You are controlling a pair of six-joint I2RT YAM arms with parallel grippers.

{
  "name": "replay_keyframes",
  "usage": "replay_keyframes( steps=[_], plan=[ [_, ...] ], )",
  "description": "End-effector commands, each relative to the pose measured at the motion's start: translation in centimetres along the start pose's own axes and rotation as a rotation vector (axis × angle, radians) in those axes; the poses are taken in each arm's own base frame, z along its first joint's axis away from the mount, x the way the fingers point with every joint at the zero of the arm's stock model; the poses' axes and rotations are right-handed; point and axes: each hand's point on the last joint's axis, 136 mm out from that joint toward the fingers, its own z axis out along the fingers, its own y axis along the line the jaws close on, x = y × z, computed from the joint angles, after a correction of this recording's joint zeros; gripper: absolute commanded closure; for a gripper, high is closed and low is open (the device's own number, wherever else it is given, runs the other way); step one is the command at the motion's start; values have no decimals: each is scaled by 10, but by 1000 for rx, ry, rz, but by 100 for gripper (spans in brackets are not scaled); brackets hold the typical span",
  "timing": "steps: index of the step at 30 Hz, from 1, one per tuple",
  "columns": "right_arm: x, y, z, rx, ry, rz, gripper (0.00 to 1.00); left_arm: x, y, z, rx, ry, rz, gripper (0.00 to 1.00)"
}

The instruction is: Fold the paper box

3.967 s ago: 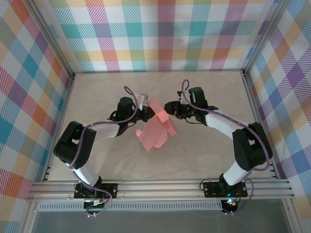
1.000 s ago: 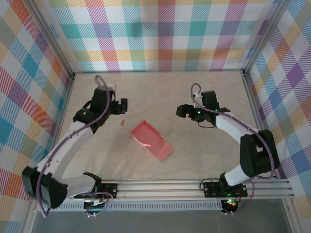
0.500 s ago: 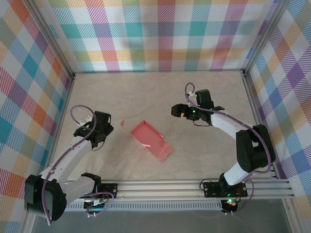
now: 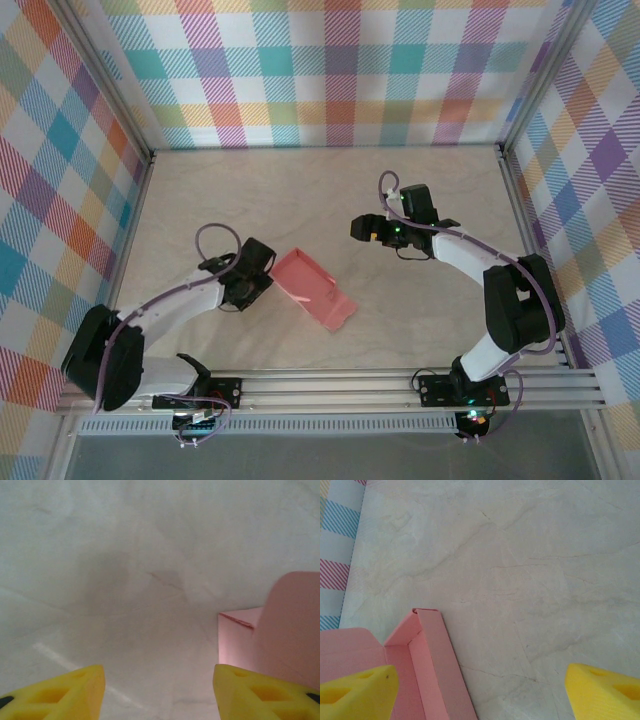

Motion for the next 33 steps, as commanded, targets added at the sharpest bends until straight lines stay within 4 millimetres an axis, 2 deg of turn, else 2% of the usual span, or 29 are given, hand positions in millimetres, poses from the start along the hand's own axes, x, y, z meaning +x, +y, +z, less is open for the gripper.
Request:
replay_keyframes(
  steps=[1, 6, 12, 15, 17, 19, 21, 26, 29, 33],
  plan=[
    [-9, 6, -7, 6, -44, -42, 14, -12, -45, 0, 78, -28, 80, 42],
    [-10, -3, -22, 89, -81, -81, 13, -8, -101, 21, 147, 51, 177, 43],
    [-14, -15, -48, 187, -219, -165, 14, 8, -172, 51, 237, 183, 253, 43],
    [-12, -22, -62, 252, -256, -248, 14, 16, -199, 60, 274, 240, 271, 43],
    [-7, -22, -66, 260, -256, -296, 17, 10, -204, 60, 265, 226, 280, 41],
    [2, -16, -67, 236, -236, -360, 21, -4, -200, 55, 248, 175, 283, 40],
    [13, -10, -64, 220, -208, -436, 23, -21, -188, 50, 224, 125, 280, 38],
    [42, 9, -35, 193, -96, -735, 27, -58, -131, 32, 144, 13, 235, 34],
    [49, 6, -12, 196, 3, -820, 29, -66, -91, 21, 103, -38, 202, 33],
    [48, 2, 17, 185, 104, -891, 35, -61, -43, 14, 50, -62, 176, 33]
  ],
)
